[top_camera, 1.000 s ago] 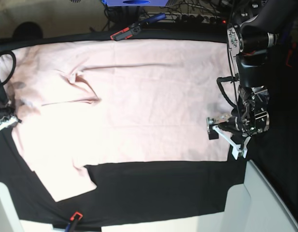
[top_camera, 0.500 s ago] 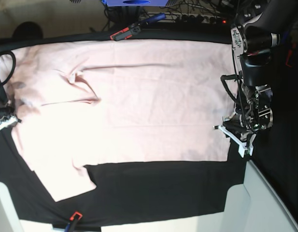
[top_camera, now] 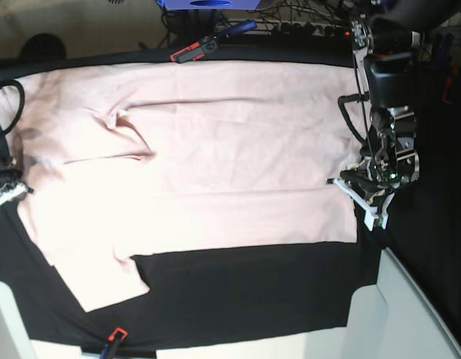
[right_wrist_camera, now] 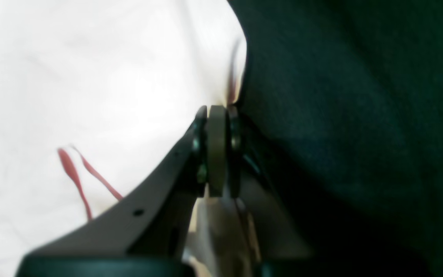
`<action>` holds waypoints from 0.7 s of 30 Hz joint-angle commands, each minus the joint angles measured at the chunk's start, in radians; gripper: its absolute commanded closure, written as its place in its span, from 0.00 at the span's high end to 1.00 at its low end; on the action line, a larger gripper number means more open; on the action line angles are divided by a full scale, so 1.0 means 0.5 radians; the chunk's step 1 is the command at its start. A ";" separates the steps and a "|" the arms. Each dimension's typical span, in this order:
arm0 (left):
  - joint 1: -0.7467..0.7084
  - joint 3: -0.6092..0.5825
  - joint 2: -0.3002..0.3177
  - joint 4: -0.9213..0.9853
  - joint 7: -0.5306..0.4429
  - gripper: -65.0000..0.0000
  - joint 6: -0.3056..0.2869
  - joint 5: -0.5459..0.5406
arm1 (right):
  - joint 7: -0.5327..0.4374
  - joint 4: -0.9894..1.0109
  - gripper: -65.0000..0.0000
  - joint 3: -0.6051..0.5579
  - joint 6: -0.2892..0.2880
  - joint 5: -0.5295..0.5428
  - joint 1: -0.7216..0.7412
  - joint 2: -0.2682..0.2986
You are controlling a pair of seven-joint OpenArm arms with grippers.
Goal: Fold the T-shirt properly
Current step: 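Lower the left gripper and pinch the shirt side edge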
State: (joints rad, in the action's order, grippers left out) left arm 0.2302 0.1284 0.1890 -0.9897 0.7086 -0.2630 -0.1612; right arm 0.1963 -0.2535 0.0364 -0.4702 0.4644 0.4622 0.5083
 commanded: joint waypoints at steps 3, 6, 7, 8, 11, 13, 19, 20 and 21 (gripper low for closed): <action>0.014 0.003 0.022 -0.152 0.002 0.00 -0.013 -0.004 | -0.041 -0.041 0.00 0.214 -0.006 0.015 0.053 0.056; 0.014 0.003 0.019 -0.155 -0.001 0.00 -0.013 -0.004 | -0.038 -0.041 0.00 0.263 -0.006 0.009 0.053 0.059; 0.014 0.003 0.019 -0.158 -0.001 0.00 -0.013 -0.004 | -0.038 -0.041 0.00 0.263 -0.006 0.009 0.053 0.059; 0.014 0.003 0.019 -0.158 -0.004 0.00 -0.013 -0.004 | -0.038 -0.041 0.00 0.263 -0.006 0.009 0.053 0.059; 0.014 0.003 0.019 -0.210 -0.007 0.00 -0.013 -0.004 | -0.038 -0.041 0.00 0.263 -0.006 0.009 0.053 0.062; -0.020 0.003 0.016 -0.296 -0.004 0.00 -0.013 -0.004 | -0.038 -0.041 0.00 0.266 -0.006 0.009 0.053 0.080; -0.121 0.003 -0.021 -0.560 -0.001 0.00 -0.013 -0.004 | -0.038 -0.041 0.00 0.275 -0.019 0.009 0.053 0.087; -0.140 0.003 -0.024 -0.584 -0.001 0.00 -0.013 -0.004 | -0.038 -0.041 0.00 0.272 -0.019 0.009 0.050 0.087; -0.149 0.003 -0.027 -0.615 -0.001 0.00 -0.013 -0.004 | -0.038 -0.041 0.00 0.269 -0.019 0.009 0.050 0.087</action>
State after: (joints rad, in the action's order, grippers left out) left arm 0.1360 0.1280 0.1665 -1.2755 0.7280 -0.2630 -0.1570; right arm 0.2070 -0.2573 0.1680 -0.4793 0.4568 0.4622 0.5213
